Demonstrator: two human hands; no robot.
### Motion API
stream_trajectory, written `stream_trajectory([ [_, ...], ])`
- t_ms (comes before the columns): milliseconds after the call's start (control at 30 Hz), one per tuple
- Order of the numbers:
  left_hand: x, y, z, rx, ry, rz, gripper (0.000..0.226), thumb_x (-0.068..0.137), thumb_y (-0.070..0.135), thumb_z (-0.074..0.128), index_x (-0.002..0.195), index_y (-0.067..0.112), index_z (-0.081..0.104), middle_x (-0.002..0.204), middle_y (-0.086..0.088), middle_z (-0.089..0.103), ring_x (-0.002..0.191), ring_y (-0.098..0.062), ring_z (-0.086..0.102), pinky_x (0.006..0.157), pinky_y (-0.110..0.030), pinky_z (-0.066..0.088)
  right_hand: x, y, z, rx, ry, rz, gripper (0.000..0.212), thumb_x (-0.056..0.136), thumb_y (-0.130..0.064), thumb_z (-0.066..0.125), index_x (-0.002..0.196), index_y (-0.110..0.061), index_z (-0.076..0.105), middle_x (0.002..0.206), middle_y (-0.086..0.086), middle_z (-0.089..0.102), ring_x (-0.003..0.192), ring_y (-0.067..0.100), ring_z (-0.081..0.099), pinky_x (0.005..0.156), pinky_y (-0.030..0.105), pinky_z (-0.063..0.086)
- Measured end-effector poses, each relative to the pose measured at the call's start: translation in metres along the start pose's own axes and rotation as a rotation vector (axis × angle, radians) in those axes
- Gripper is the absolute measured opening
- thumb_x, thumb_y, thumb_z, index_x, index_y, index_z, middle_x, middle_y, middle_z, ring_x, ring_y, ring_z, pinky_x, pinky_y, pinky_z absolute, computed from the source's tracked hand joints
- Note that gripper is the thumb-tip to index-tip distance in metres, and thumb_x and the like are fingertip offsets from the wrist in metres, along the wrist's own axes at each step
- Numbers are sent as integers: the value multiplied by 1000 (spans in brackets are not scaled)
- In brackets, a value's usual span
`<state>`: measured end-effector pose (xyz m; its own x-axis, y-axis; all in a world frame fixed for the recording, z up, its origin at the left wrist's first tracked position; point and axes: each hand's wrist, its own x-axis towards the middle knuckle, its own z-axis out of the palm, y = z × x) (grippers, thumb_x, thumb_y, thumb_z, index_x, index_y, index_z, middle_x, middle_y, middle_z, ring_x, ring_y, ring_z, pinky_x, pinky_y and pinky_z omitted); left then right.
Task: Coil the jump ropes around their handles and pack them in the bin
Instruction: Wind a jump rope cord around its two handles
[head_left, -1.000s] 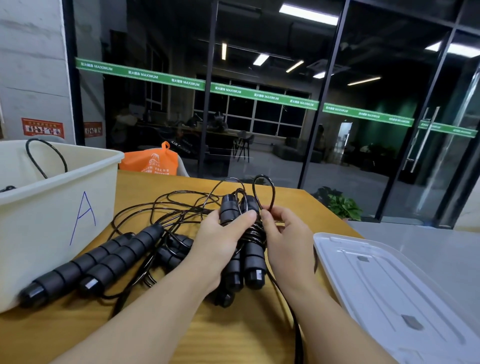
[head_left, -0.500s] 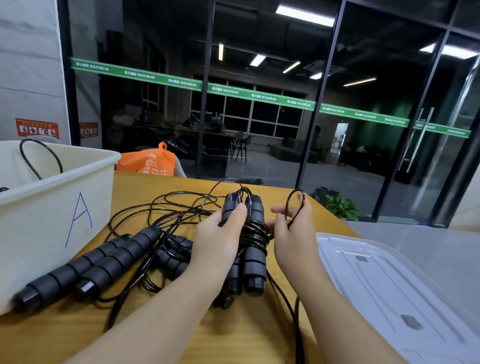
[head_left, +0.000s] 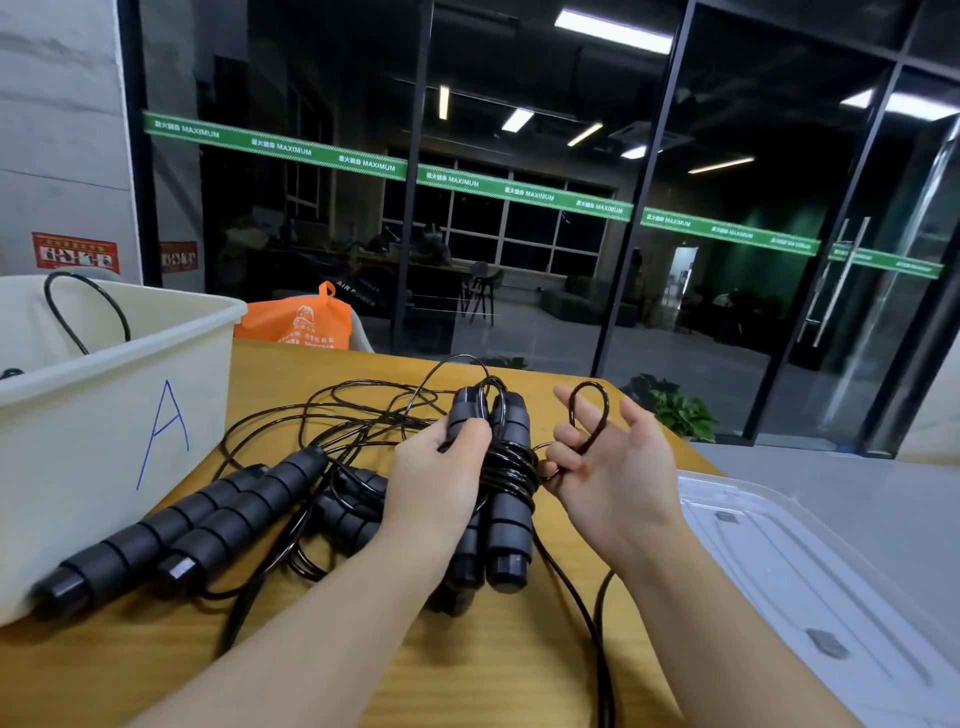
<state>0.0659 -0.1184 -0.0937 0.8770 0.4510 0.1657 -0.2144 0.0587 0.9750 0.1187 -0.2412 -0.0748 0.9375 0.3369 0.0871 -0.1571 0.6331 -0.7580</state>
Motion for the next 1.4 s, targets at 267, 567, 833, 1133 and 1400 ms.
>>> stream_trajectory([
  [267,-5,1,4,68,67,62,32,92,28,45,64,13,44,60,-2,44,60,-18,44,53,-27,41,2,14,0,-860,56,-350,22,101,-32,43,119,-18,46,78,-7,50,64,5,47,68,30,43],
  [567,-5,0,5,40,-12,58,28,93,26,47,77,9,63,66,-2,59,63,-15,56,51,-22,49,-6,15,4,-1055,85,-581,10,95,-16,58,100,-22,52,92,-10,62,86,1,60,71,12,46],
  [833,-6,3,4,60,-36,69,24,94,27,51,91,11,69,85,-14,70,72,-24,67,58,-30,57,-8,11,5,-1077,-29,-543,19,96,-17,57,87,-34,55,88,-13,65,80,-2,62,67,11,47],
  [1133,-7,5,3,43,-48,80,24,93,31,54,87,15,70,82,-8,72,76,-24,70,67,-37,59,-7,9,3,-1067,-35,-546,19,96,-18,57,98,-35,63,102,-11,66,97,3,59,84,24,49],
  [1400,-6,5,1,39,-102,90,21,94,32,53,92,22,71,84,-7,73,75,-20,71,59,-26,58,-11,-10,2,-1157,-186,-393,29,94,-17,57,98,-46,59,113,-9,52,101,-1,49,77,11,37],
])
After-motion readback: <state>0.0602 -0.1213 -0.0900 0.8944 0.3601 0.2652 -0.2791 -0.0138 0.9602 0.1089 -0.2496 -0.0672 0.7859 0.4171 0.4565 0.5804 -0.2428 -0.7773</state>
